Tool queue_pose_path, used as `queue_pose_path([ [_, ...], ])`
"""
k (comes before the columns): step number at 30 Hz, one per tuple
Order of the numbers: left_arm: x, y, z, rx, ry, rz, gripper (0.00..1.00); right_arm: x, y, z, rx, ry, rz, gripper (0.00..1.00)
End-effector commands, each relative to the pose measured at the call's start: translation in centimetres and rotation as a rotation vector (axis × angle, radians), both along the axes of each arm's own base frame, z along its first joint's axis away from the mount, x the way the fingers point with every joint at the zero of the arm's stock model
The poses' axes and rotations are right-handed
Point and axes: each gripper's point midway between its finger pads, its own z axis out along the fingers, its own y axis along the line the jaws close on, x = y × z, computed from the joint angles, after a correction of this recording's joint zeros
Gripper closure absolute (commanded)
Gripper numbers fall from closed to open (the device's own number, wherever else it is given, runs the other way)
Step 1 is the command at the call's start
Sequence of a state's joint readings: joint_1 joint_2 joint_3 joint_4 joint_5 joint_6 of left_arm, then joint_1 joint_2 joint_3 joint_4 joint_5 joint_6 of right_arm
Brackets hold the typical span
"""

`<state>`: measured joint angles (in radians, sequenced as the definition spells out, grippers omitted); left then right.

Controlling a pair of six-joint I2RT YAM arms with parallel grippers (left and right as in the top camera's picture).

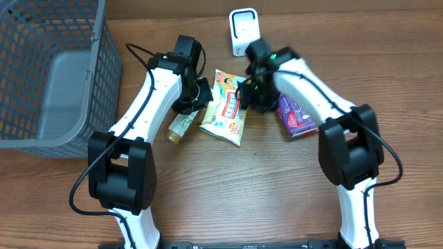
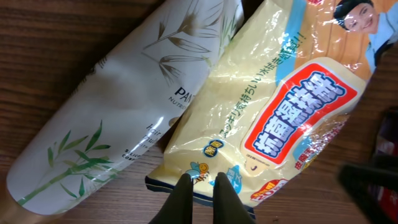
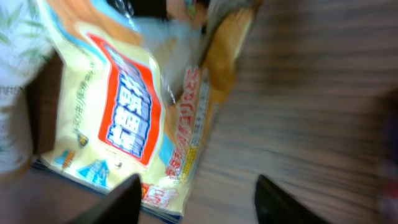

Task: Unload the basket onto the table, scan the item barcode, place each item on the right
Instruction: 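Lower the purple package flat right of the snack bag and release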

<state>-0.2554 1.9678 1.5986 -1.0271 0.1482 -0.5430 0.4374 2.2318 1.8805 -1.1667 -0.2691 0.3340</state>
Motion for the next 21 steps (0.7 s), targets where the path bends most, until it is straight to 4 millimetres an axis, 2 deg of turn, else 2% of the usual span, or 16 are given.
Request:
queue_pose_path([
  [1, 1.3, -0.4, 1.9, -0.043, -0.050, -0.029, 0.84, 2.8, -2.6, 5.7, 0.000, -0.110, -0.040, 0.24],
  [2, 1.6, -0.3, 2.2, -0.043, -0.062, -0.031, 0.75, 2.6, -3.2, 6.4, -0.008, -0.101, -0.050, 0.17],
  [3, 1.9, -0.2, 2.4, -0.043, -0.071, -0.032, 0.47, 2.5, -3.8, 6.7, -0.022, -0.093, -0.054, 0.15],
  [4, 2.4, 0.3, 2.6, -0.033, -0.088, -0.023, 0.16, 2.4, -5.8, 6.9, -0.084, -0.084, -0.067, 0.08],
  [5, 2.5, 0.7, 2.6, -0.024, -0.091, -0.016, 0.15, 2.4, -7.1, 6.8, -0.127, -0.078, -0.084, 0.01],
  [6, 2.6, 1.0, 2.5, -0.011, -0.092, -0.010, 0.14, 2.4, -8.1, 6.7, -0.155, -0.071, -0.098, 0.00],
  [7, 2.7, 1.9, 2.4, 0.029, -0.100, 0.002, 0.00, 2.4, -10.3, 6.5, -0.200, -0.052, -0.134, 0.00],
  [12, 2.8, 2.5, 2.4, 0.063, -0.105, 0.010, 0.00, 2.7, -14.3, 6.4, -0.255, -0.044, -0.124, 0.00],
  [21, 2.9, 2.5, 2.4, 0.063, -0.108, 0.010, 0.00, 4.5, -21.1, 6.4, -0.268, -0.063, -0.268, 0.00],
])
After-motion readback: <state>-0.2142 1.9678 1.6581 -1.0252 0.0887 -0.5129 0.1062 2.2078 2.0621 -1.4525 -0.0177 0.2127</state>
